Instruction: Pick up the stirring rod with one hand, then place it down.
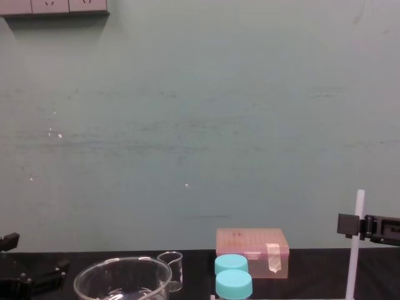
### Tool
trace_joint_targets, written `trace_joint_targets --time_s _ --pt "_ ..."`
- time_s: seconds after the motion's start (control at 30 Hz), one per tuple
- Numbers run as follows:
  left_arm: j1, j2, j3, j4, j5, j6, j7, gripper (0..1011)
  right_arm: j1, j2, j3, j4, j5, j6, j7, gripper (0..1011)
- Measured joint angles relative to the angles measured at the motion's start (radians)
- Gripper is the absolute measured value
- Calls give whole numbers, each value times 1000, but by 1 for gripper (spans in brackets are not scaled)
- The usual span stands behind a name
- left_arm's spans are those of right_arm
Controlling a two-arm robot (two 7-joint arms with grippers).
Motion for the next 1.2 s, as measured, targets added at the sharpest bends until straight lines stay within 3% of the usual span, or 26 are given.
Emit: trace_joint_targets --time_s 0.07,0.1,0.63,1.03,1.2 --pt "0 0 0 0 0 0 0 1005 0 0 0 0 0 0 0 627" --pt "0 0 0 0 0 0 0 1005 0 0 0 0 0 0 0 556" --pt "0 0 0 0 0 0 0 1005 0 0 1 0 0 0 1 78" --pt "0 0 0 0 0 0 0 1005 0 0 1 0 0 0 1 72" --pt "0 0 0 0 0 0 0 1005 -9 8 6 -25 -15 -34 -2 72"
